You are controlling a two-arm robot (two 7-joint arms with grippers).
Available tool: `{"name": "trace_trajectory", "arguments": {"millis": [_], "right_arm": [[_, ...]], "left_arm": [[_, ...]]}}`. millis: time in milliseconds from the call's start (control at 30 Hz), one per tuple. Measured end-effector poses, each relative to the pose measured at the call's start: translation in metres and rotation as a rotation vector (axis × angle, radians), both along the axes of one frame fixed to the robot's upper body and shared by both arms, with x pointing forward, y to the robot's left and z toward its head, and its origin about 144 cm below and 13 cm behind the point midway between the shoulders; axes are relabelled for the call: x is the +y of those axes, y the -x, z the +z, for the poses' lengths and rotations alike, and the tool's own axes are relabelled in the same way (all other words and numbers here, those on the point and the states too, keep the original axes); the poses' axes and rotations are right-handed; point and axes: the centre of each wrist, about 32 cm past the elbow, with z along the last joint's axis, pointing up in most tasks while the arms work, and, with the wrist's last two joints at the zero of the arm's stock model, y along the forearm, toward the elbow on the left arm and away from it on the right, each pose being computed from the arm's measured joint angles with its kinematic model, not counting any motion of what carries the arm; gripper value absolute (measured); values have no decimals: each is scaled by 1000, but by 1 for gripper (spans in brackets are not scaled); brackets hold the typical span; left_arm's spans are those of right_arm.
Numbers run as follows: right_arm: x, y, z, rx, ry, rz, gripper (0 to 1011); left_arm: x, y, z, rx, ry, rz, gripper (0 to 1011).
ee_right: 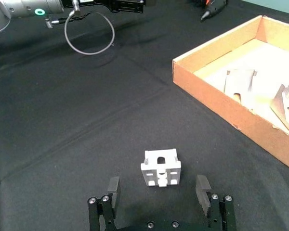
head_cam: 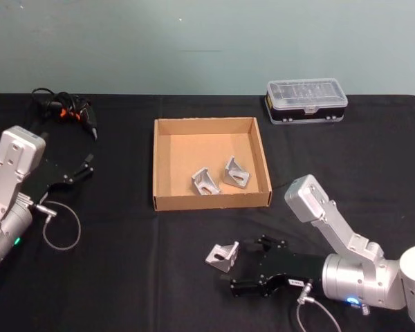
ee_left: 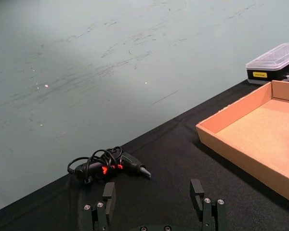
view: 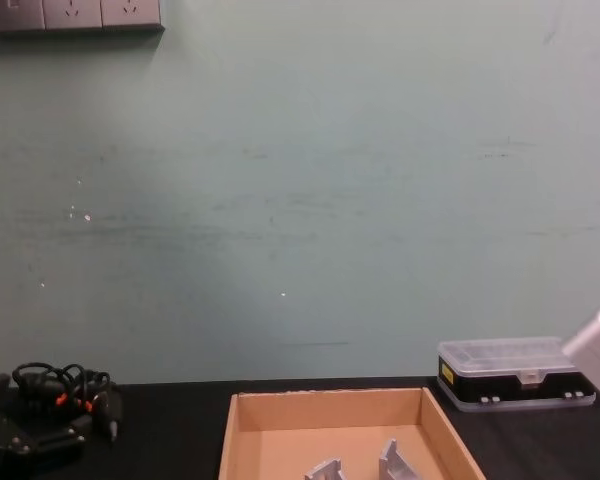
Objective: Use one hand to pick up the angle iron from the table and place it into the box.
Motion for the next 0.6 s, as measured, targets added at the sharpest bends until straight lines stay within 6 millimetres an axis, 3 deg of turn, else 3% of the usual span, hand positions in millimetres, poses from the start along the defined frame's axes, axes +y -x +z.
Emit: {"name": "trace_trajectory", "arguments": {"millis": [600], "right_arm": [[13, -11, -1, -9, -6, 25, 1000]], "left_arm": [[0, 0, 0, 0, 0, 0, 1011]]}}
